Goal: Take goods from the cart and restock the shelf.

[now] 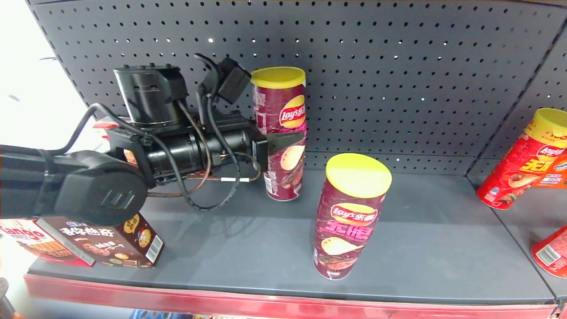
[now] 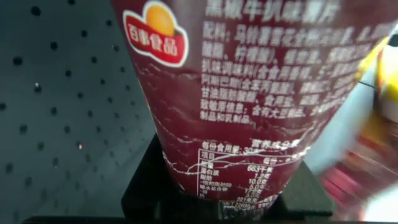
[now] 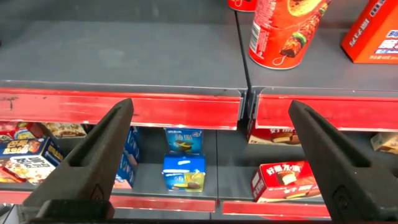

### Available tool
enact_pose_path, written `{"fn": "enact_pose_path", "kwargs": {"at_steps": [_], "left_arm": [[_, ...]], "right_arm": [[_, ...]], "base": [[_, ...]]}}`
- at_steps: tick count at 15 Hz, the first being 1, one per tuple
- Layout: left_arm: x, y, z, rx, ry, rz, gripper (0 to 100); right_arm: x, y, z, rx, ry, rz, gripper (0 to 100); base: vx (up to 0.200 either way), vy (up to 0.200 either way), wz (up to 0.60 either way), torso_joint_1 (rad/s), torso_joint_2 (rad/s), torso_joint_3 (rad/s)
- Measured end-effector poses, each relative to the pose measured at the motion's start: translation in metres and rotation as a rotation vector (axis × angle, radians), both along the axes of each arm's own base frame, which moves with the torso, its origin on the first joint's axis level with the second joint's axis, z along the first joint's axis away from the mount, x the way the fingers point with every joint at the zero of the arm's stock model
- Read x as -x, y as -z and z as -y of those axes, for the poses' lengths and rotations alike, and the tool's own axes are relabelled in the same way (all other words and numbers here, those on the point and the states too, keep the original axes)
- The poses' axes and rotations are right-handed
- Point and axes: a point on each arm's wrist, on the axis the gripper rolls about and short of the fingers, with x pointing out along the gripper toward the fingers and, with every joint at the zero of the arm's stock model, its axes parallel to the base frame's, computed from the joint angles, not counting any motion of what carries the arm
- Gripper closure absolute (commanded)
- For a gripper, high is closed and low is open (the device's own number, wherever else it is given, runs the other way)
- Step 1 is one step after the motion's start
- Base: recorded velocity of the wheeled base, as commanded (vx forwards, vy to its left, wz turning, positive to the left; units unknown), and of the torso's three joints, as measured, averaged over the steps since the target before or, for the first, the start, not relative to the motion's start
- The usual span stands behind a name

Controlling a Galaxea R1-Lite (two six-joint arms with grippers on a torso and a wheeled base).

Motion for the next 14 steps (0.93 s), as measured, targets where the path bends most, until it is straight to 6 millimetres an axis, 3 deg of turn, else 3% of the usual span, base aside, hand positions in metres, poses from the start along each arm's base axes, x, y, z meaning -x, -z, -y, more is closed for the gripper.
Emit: {"fn": "enact_pose_path", "kwargs": {"at_steps": [7,14], "left_arm": [[-0.052,0.022,0.033,0.001,0.020,0.007,100],[-0.073,0.038,0.051,0.007,0.034,0.022,100]], "right_arm": [[0.000,0.000,0.000,0.000,0.000,0.000,0],[0.000,0.000,0.000,0.000,0.000,0.000,0]], "base": [[0.000,0.000,0.00,0.000,0.00,0.000],[0.000,0.000,0.00,0.000,0.00,0.000]]}}
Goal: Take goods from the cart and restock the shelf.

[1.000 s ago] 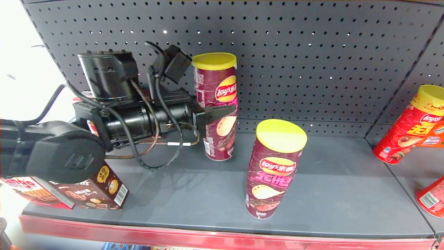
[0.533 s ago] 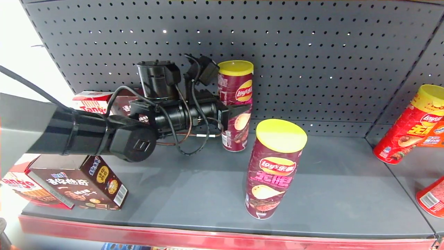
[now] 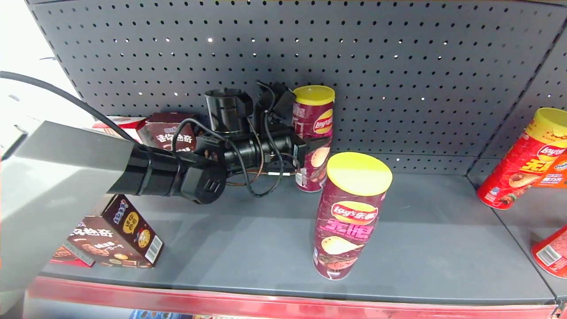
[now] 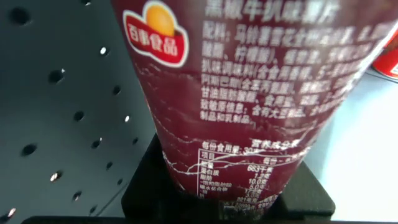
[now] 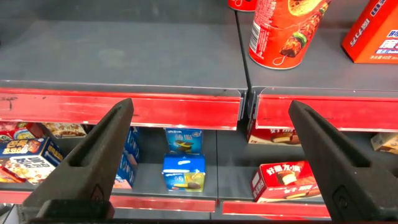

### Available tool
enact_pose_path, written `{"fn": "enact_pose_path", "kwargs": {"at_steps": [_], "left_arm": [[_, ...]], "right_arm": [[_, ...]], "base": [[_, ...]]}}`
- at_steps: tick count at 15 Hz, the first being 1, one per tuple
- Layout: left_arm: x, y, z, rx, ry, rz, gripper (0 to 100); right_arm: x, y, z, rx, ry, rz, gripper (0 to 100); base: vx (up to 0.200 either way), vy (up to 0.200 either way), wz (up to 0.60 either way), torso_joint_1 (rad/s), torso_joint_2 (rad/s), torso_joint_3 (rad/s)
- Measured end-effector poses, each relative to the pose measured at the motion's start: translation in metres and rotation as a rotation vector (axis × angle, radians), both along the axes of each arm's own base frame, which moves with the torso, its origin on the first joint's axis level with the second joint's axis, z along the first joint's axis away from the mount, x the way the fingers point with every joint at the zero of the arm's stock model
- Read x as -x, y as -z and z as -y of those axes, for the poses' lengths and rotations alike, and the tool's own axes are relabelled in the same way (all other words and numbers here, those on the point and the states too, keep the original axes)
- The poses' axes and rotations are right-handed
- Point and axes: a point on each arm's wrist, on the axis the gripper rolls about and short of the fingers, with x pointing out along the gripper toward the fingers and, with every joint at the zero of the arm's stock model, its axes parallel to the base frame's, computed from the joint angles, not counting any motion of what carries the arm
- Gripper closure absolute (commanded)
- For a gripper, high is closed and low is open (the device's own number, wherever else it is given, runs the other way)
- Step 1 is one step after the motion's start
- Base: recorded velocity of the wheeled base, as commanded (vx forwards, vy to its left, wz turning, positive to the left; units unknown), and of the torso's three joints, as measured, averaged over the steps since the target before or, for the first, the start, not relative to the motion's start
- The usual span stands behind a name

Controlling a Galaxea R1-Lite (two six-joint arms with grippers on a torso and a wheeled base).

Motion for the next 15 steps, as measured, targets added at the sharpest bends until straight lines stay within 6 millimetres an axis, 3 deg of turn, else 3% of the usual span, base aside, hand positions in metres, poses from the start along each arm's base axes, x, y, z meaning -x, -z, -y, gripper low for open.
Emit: {"fn": "enact_pose_path", "kwargs": {"at_steps": [8,9,12,15], "left_arm": [[-0.005,0.017,0.008,0.002,0.009,0.025,100],[-0.005,0.020,0.008,-0.012,0.008,0.040,0],[-0.004,0.028,0.007,-0.041,0.000,0.044,0],[-0.001,0.023,0.005,-0.038,-0.001,0.049,0]], "right_arm": [[0.000,0.000,0.000,0.000,0.000,0.000,0],[0.000,0.000,0.000,0.000,0.000,-0.001,0],[0.000,0.000,0.000,0.000,0.000,0.000,0],[0.000,0.000,0.000,0.000,0.000,0.000,0]], "base": [[0.000,0.000,0.00,0.000,0.00,0.000],[0.000,0.000,0.00,0.000,0.00,0.000],[0.000,0.000,0.00,0.000,0.00,0.000],[0.000,0.000,0.00,0.000,0.00,0.000]]}}
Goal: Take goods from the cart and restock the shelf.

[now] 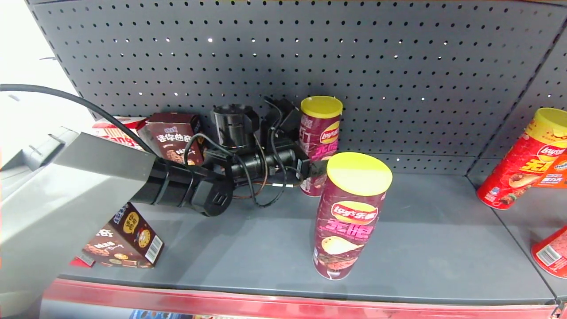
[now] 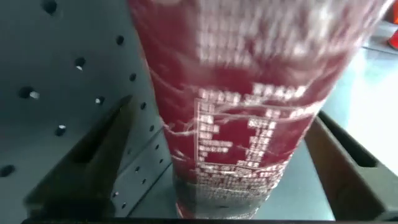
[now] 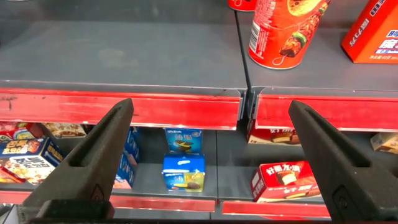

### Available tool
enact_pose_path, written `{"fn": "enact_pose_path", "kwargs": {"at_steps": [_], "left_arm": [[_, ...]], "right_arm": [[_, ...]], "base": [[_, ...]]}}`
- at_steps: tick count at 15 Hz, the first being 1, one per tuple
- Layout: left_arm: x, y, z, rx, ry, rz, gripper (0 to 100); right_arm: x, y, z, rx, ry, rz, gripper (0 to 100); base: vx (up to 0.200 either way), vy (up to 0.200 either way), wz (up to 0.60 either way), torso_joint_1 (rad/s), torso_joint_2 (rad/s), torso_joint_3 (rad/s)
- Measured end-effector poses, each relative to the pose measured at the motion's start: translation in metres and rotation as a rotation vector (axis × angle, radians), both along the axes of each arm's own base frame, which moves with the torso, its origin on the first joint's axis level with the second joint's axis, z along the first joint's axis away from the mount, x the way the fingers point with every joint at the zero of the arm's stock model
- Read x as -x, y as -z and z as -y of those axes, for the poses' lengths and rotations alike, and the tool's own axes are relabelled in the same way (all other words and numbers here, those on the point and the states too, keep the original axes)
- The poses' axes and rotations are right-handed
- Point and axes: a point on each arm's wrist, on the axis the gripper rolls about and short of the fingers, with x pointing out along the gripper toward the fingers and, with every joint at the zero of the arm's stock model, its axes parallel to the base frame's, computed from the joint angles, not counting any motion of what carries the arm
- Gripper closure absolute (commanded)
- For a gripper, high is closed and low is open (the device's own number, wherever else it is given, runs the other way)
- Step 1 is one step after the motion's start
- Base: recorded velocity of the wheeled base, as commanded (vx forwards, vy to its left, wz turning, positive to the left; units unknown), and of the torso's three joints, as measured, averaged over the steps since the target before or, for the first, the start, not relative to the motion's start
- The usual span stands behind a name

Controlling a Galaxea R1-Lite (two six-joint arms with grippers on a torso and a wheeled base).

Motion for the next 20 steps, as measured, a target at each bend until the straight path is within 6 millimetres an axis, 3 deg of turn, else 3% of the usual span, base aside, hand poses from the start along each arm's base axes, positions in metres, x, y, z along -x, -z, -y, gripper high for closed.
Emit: {"fn": "enact_pose_path", "kwargs": {"at_steps": [4,8,20], "left_arm": [[0.023,-0.003,-0.015,-0.022,-0.027,-0.039,0],[0.045,-0.010,-0.031,-0.043,-0.188,-0.047,0],[0.047,-0.016,-0.041,-0.074,-0.383,-0.002,0]], "right_arm": [[0.000,0.000,0.000,0.000,0.000,0.000,0],[0.000,0.000,0.000,0.000,0.000,0.000,0],[0.000,0.000,0.000,0.000,0.000,0.000,0]], "base": [[0.000,0.000,0.00,0.000,0.00,0.000],[0.000,0.000,0.00,0.000,0.00,0.000],[0.000,0.000,0.00,0.000,0.00,0.000]]}}
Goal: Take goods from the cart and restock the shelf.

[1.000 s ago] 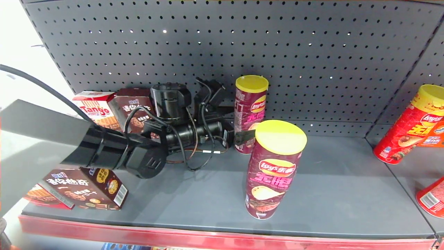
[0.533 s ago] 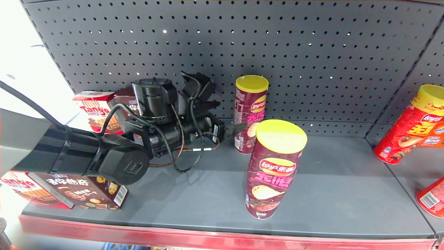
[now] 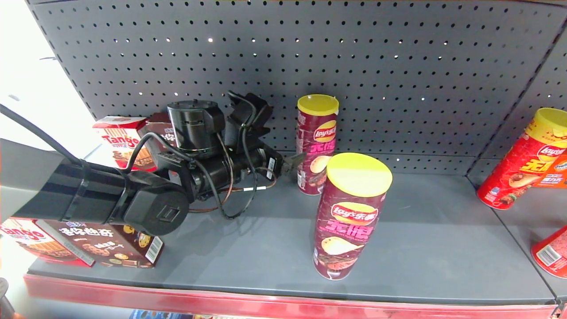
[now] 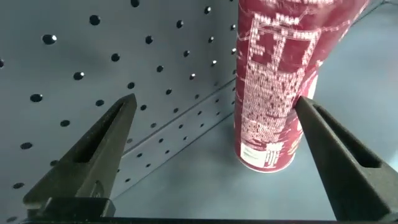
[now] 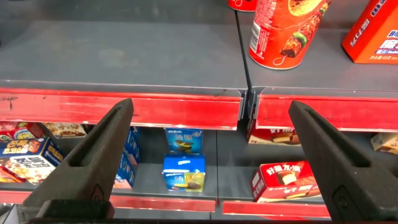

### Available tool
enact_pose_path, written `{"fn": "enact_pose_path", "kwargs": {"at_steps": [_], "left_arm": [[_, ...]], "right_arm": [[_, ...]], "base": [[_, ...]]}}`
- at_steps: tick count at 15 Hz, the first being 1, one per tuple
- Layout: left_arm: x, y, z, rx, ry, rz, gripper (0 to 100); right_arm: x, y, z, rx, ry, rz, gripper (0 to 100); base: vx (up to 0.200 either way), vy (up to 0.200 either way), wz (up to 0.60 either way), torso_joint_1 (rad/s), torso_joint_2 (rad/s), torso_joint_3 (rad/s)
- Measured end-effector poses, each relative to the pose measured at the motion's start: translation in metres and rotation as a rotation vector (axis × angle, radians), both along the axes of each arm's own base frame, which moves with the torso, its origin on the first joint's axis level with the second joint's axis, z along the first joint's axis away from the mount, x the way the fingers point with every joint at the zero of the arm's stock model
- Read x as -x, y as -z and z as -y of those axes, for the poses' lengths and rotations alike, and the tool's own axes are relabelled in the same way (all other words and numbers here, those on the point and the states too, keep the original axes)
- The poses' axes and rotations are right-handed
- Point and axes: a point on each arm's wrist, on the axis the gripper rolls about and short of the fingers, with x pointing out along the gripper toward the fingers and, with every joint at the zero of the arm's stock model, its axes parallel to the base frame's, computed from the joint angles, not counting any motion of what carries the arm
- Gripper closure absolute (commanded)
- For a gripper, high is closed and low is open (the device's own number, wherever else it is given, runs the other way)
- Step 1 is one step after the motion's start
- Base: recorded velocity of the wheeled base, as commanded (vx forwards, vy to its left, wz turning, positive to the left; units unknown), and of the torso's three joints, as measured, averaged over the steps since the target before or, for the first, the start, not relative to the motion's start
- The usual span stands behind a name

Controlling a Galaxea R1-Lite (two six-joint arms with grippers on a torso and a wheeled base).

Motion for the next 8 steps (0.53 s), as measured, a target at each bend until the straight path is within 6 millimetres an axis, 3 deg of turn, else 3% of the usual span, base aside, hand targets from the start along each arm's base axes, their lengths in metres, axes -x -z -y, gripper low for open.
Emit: {"fn": "enact_pose_path", "kwargs": {"at_steps": [8], "left_arm": [[-0.0010,0.0015,-0.0030,-0.005,-0.083,0.000,0]], "right_arm": [[0.0000,0.0000,0.0000,0.000,0.000,0.000,0]], "base": [[0.000,0.000,0.00,0.000,0.00,0.000]]}}
